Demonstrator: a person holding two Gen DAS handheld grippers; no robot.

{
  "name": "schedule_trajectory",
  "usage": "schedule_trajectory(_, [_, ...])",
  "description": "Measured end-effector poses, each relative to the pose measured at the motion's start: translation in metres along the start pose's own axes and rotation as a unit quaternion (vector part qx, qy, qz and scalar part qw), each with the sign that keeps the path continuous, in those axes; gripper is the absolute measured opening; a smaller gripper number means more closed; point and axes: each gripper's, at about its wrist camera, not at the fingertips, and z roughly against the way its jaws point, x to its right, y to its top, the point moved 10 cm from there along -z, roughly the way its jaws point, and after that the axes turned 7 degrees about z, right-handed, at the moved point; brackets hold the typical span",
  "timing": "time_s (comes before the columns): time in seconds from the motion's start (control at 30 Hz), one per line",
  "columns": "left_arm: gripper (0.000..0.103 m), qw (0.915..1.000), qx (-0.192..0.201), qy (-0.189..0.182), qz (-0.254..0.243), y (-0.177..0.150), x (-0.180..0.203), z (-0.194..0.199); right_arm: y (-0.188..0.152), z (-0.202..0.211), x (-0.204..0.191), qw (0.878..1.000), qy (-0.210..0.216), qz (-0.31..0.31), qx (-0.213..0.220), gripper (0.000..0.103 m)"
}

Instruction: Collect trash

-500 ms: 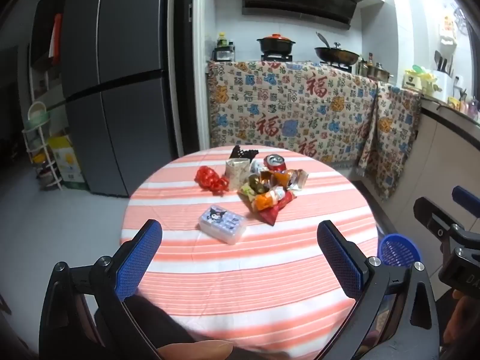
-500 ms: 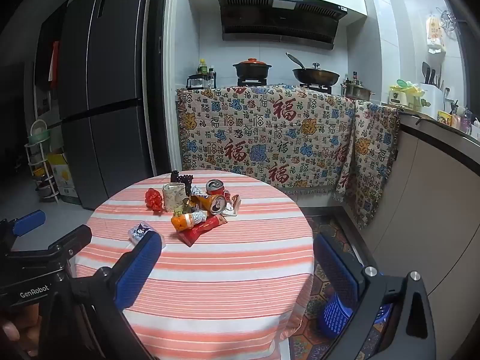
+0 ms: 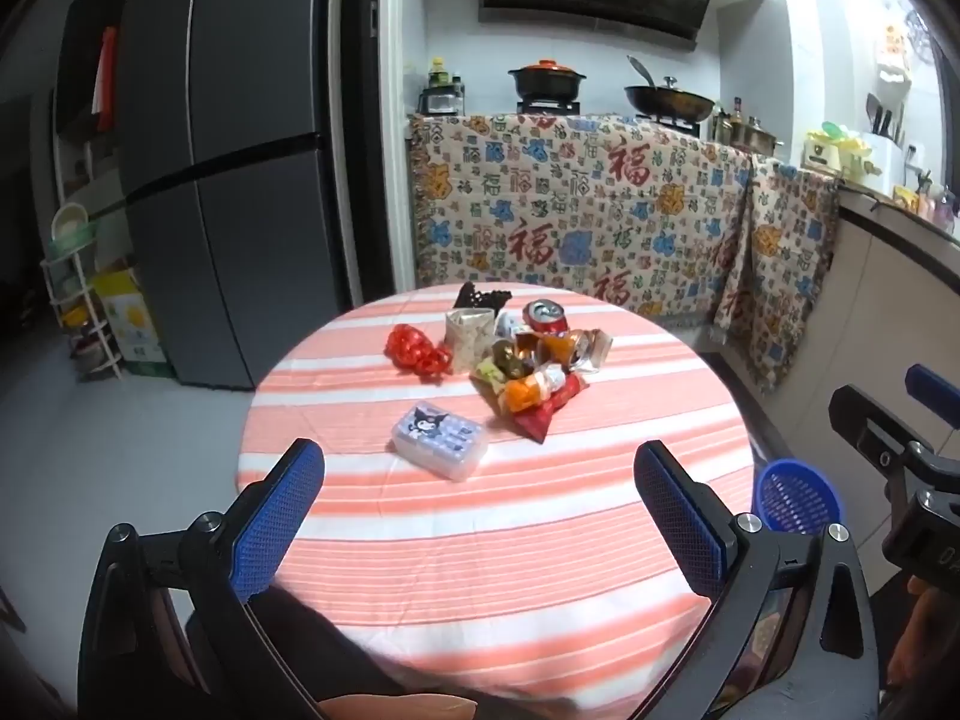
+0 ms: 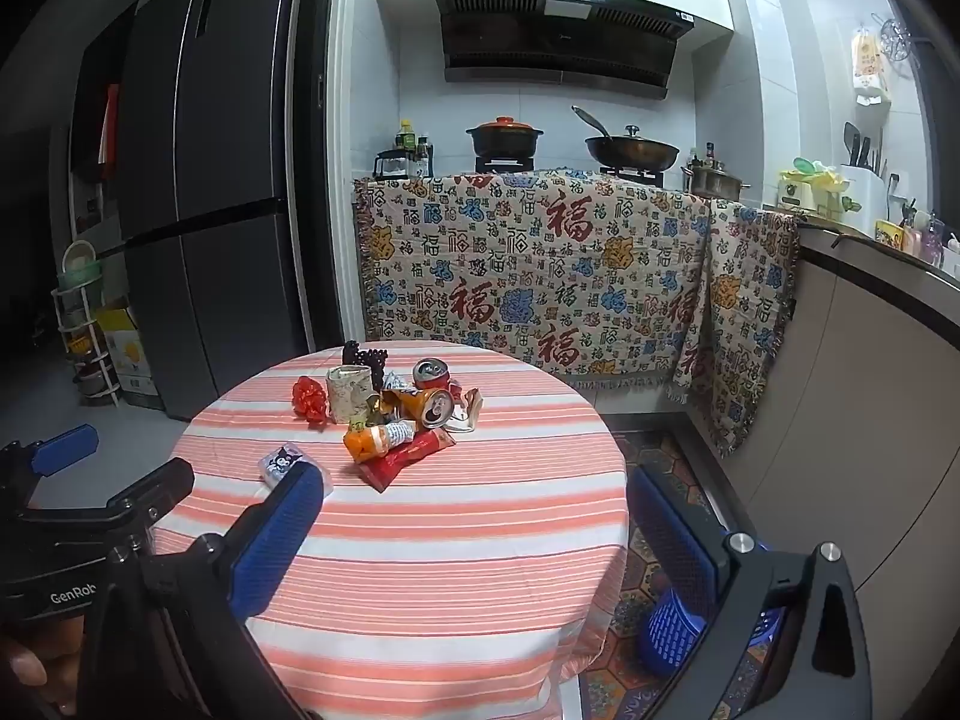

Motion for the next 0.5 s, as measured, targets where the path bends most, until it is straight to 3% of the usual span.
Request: schedule_trajectory(0.5, [0.103, 1.0, -0.001, 0.0, 0.001, 0.0014, -0.0011, -0.0005, 0.0004, -0.0007, -0.0036, 1.0, 0.002, -0.005, 0.002, 0.103])
